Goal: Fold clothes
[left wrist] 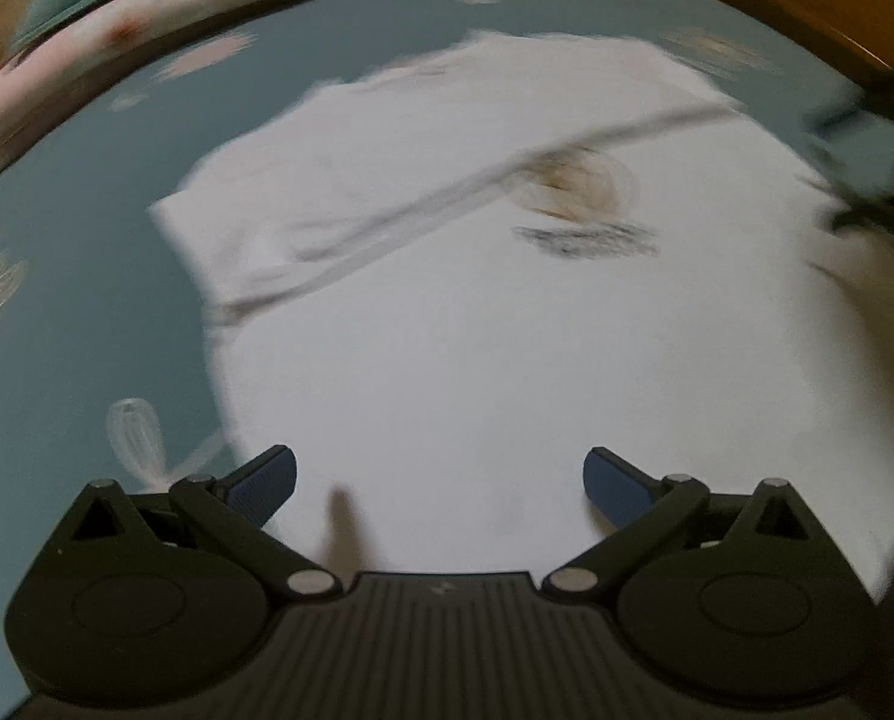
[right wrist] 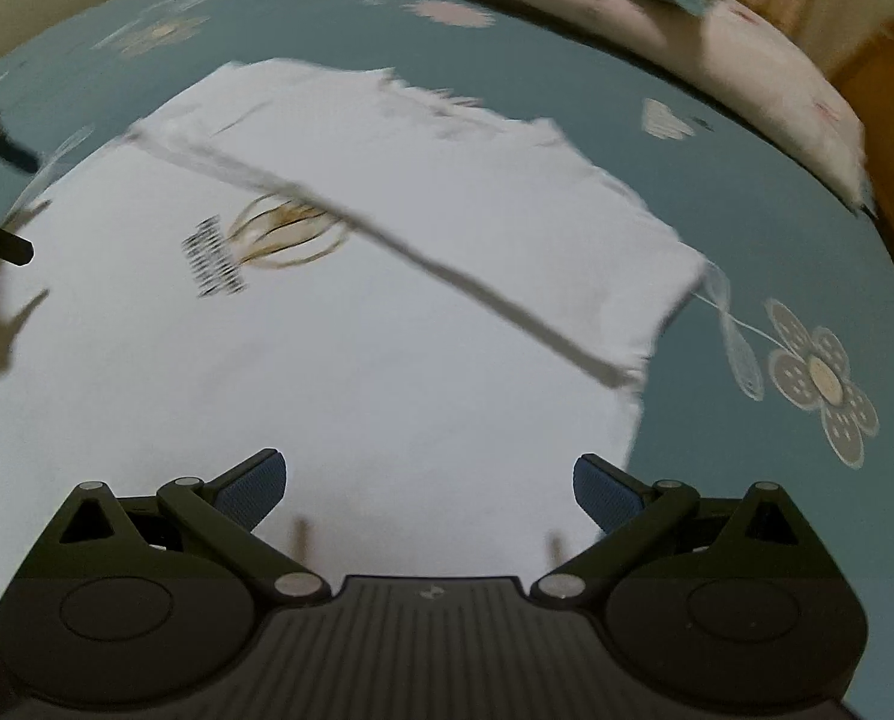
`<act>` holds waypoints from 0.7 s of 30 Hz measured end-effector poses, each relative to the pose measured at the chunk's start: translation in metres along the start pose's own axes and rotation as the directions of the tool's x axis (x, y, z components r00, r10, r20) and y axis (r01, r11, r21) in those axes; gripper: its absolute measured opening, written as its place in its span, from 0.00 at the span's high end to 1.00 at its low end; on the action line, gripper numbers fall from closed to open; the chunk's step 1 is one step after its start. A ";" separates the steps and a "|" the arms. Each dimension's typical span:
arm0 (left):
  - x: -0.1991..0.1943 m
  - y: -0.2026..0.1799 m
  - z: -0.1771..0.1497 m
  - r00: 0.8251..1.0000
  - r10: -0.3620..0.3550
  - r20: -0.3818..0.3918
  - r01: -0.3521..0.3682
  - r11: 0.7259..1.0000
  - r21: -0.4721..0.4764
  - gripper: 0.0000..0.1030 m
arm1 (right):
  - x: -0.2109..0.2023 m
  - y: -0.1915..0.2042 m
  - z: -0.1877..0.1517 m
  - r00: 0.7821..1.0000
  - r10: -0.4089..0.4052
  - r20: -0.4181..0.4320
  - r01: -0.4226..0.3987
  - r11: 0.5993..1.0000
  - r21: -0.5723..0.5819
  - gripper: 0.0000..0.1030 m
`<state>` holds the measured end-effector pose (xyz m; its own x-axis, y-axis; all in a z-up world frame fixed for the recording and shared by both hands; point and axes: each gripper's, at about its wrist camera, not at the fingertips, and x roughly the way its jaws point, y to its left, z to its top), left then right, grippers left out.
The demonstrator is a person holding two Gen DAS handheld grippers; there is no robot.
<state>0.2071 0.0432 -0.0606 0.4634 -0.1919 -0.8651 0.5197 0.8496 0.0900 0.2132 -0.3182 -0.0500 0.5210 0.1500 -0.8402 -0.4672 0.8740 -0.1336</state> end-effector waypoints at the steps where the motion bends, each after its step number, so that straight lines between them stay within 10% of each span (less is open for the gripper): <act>1: -0.003 -0.013 -0.004 1.000 -0.023 0.002 0.023 0.999 0.040 0.02 | -0.001 0.007 -0.001 1.000 0.013 0.000 -0.013 1.000 -0.023 0.00; 7: -0.011 -0.080 -0.022 0.985 -0.174 -0.007 0.173 0.971 0.165 0.02 | -0.010 0.061 -0.011 0.987 0.155 0.030 -0.148 0.975 -0.164 0.00; 14: -0.002 -0.109 -0.043 0.984 -0.174 -0.049 0.180 0.949 0.260 0.02 | -0.012 0.125 -0.045 0.977 0.211 0.021 -0.180 0.878 -0.444 0.00; 21: -0.009 -0.079 -0.045 0.983 -0.150 -0.101 0.167 0.968 0.186 0.02 | -0.015 0.107 -0.053 0.980 0.193 -0.050 -0.197 0.903 -0.381 0.00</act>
<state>0.1290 -0.0003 -0.0820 0.3052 -0.2668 -0.9141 0.7140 0.6993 0.0343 0.1171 -0.2512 -0.0794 0.3849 0.2928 -0.8753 -0.7968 0.5840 -0.1550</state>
